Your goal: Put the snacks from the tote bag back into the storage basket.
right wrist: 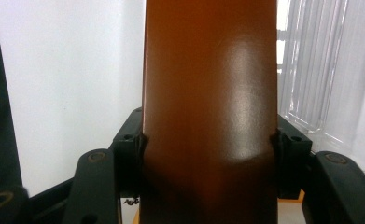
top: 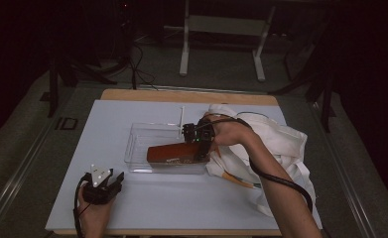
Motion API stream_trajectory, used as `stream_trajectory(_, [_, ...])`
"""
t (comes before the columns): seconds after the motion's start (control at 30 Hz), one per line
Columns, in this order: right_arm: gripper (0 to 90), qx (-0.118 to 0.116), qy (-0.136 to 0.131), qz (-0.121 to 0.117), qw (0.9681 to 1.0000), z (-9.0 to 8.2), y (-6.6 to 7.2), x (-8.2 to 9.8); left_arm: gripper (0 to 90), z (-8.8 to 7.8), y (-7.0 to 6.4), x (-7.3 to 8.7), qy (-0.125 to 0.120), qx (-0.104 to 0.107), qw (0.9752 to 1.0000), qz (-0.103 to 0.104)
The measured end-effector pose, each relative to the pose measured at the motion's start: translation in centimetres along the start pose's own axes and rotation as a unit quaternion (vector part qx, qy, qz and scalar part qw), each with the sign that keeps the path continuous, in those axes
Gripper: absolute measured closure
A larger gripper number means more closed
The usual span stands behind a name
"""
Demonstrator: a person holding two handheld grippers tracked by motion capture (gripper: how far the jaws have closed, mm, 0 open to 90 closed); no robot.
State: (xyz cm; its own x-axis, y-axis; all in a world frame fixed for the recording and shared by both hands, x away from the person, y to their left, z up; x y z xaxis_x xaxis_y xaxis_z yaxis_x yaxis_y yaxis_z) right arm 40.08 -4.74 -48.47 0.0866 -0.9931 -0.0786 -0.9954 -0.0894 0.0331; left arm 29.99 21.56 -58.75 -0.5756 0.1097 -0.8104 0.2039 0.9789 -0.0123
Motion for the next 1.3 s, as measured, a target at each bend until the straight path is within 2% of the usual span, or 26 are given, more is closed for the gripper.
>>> stream_trajectory(1.3, [42.3, -0.006, -0.001, -0.001, 1.0, 1.0, -0.2, -1.4, 57.4, 0.0, 0.0, 0.0, -0.001, 0.001, 1.0, 0.001])
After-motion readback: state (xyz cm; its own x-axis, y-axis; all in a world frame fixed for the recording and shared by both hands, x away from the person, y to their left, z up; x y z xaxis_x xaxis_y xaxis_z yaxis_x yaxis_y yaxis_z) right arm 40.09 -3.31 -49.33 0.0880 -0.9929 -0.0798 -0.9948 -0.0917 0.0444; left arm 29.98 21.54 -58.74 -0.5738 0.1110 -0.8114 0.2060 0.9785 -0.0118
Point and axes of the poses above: each handheld gripper's, and its own axes: z roughly forward along the jaws, x roughly out of its underside, y roughly to its left, the point moved 8 cm from there along z, roughly forward along the jaws, and after that the axes turned 2 degrees about -z, right-handed, at the moved point
